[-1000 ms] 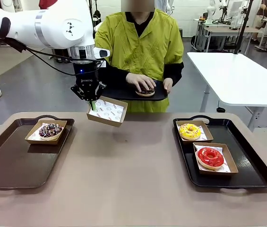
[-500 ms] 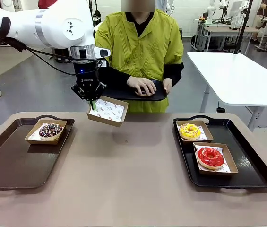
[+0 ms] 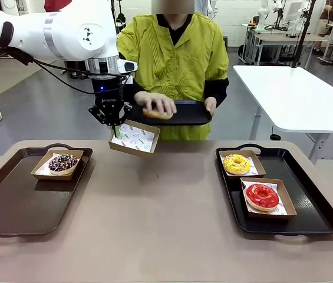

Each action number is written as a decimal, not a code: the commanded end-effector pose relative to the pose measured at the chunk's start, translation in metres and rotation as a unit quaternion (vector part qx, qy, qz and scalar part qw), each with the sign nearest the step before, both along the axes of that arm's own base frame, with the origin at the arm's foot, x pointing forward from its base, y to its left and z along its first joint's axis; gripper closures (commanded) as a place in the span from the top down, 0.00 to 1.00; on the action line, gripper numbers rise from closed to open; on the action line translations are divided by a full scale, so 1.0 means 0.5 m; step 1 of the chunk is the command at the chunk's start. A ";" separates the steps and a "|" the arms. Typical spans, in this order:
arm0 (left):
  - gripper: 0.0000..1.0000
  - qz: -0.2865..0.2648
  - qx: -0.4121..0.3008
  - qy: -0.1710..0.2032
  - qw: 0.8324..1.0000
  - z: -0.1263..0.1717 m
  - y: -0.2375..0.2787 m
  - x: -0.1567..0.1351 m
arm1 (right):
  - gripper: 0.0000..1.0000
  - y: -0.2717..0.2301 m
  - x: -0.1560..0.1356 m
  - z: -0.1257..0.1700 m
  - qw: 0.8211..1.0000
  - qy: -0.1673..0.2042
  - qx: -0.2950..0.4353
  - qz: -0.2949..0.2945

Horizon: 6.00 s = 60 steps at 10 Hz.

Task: Individually package the donuts and arrange them on the tray.
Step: Place the picked Paper togo box on the Handle tray.

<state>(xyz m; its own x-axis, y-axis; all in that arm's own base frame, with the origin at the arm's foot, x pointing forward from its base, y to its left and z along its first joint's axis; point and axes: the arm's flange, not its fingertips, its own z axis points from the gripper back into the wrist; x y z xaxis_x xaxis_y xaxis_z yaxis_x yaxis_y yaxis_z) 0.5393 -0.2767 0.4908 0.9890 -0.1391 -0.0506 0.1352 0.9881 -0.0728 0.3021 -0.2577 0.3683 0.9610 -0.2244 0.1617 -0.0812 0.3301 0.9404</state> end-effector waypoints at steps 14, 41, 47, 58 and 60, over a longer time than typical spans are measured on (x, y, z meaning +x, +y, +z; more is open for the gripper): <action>0.01 -0.006 -0.012 0.012 1.000 0.024 0.075 -0.051 | 1.00 0.000 -0.003 0.008 1.000 -0.002 0.004 -0.004; 0.01 0.059 -0.002 -0.014 0.998 -0.203 0.584 -0.275 | 1.00 0.000 -0.003 0.008 1.000 -0.002 0.004 -0.004; 0.01 0.034 0.034 -0.010 0.999 -0.252 0.553 -0.275 | 1.00 0.000 -0.003 0.008 1.000 -0.002 0.004 -0.004; 1.00 0.039 0.024 -0.008 0.999 -0.239 0.569 -0.282 | 1.00 0.000 -0.003 0.008 1.000 -0.002 0.004 -0.004; 0.90 0.036 0.014 -0.008 0.999 -0.230 0.572 -0.285 | 1.00 0.000 -0.003 0.008 1.000 -0.002 0.004 -0.004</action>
